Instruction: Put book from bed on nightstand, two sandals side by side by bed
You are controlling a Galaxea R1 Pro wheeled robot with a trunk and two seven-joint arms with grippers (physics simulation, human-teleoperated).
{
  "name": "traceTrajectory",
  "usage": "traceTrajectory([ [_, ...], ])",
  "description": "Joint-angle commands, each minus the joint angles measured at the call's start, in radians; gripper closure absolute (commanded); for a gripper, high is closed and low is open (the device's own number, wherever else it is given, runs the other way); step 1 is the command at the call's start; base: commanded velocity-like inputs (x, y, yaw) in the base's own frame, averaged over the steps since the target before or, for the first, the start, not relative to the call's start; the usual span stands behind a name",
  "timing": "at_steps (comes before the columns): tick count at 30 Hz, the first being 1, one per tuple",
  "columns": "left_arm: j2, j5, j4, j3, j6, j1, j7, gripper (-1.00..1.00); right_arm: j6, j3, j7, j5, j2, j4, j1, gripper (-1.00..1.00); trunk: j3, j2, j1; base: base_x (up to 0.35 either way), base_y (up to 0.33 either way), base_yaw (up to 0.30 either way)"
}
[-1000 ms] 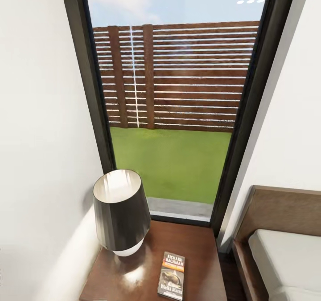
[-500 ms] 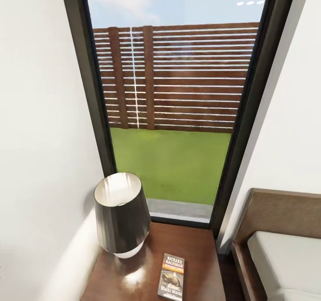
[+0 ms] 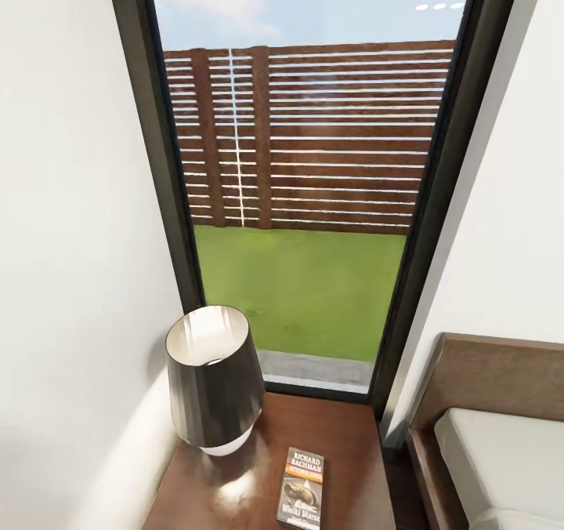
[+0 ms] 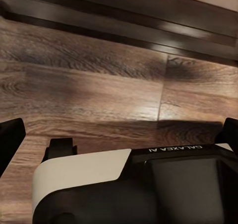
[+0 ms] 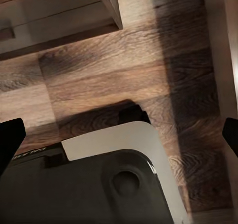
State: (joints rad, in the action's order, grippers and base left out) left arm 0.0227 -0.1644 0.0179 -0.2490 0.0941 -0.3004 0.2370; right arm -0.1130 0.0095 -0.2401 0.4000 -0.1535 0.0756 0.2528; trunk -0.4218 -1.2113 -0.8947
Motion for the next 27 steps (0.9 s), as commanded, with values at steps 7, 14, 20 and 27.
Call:
traceTrajectory([
  [7,0.002,-0.009,0.0,-0.011,0.004,0.0,0.002,-1.0,-0.007,0.001,-0.007,0.008,0.001,0.005,0.002,-1.0,-0.001,-0.001,0.0,0.0,0.0,0.0],
  [14,0.005,-0.01,0.0,-0.012,0.003,0.0,0.002,-1.0,-0.007,0.001,-0.007,0.008,0.002,0.006,0.002,-1.0,-0.001,-0.001,0.0,0.0,0.0,0.0],
  [20,0.008,-0.011,0.0,-0.01,0.003,0.0,0.002,-1.0,-0.007,0.001,-0.008,0.008,0.001,0.005,0.002,-1.0,-0.001,-0.001,0.0,0.0,0.0,0.0],
  [27,0.004,-0.011,0.0,-0.01,0.003,0.0,0.002,-1.0,-0.007,0.001,-0.008,0.008,0.002,0.006,0.002,-1.0,-0.001,-0.001,0.0,0.0,0.0,0.0],
])
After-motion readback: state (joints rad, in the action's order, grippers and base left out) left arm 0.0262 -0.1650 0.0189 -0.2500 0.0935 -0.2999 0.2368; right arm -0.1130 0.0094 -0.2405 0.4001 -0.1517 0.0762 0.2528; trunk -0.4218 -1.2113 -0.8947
